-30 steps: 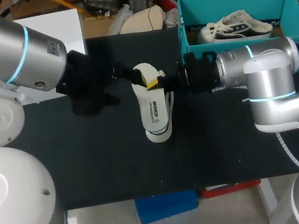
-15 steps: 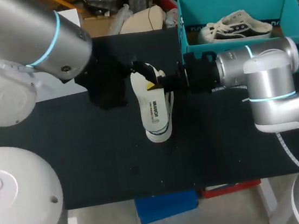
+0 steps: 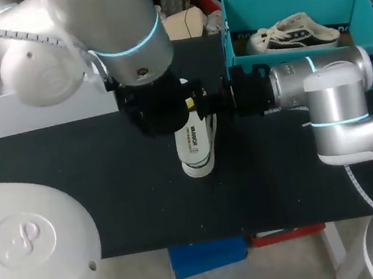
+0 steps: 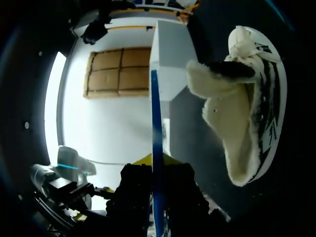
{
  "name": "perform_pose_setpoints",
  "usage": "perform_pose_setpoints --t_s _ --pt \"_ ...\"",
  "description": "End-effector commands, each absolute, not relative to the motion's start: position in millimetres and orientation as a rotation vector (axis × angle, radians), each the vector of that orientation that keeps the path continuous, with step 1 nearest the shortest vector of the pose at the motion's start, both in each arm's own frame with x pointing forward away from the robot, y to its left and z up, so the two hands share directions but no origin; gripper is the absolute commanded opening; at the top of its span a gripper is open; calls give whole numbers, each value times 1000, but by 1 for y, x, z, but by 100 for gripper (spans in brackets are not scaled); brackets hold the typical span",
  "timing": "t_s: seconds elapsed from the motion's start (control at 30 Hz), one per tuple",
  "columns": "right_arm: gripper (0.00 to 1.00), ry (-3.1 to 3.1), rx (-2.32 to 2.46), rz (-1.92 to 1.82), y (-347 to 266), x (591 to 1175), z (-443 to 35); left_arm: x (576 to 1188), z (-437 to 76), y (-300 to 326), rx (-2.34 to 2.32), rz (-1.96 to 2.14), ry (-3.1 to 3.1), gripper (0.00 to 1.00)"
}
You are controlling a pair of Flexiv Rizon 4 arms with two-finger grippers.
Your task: Take the shoe out of the shoebox, open the shoe tongue, remove and reinsert the insole, then place the shoe into the shoebox
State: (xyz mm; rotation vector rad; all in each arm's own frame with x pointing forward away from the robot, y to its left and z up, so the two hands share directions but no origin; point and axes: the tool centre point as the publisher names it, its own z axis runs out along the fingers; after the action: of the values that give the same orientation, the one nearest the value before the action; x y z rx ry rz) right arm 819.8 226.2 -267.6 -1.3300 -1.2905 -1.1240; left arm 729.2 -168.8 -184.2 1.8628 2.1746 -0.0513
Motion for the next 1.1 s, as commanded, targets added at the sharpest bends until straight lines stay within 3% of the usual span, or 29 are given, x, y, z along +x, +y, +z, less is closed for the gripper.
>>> perform_pose_setpoints --t_s 0.03,1.1 --pt "0 -1290 -1333 -1124 228 820 -268 731 -182 -170 1955 82 2290 100" --pt "0 -1290 -1333 -1124 228 820 -268 765 -192 -187 2072 -2 2173 100"
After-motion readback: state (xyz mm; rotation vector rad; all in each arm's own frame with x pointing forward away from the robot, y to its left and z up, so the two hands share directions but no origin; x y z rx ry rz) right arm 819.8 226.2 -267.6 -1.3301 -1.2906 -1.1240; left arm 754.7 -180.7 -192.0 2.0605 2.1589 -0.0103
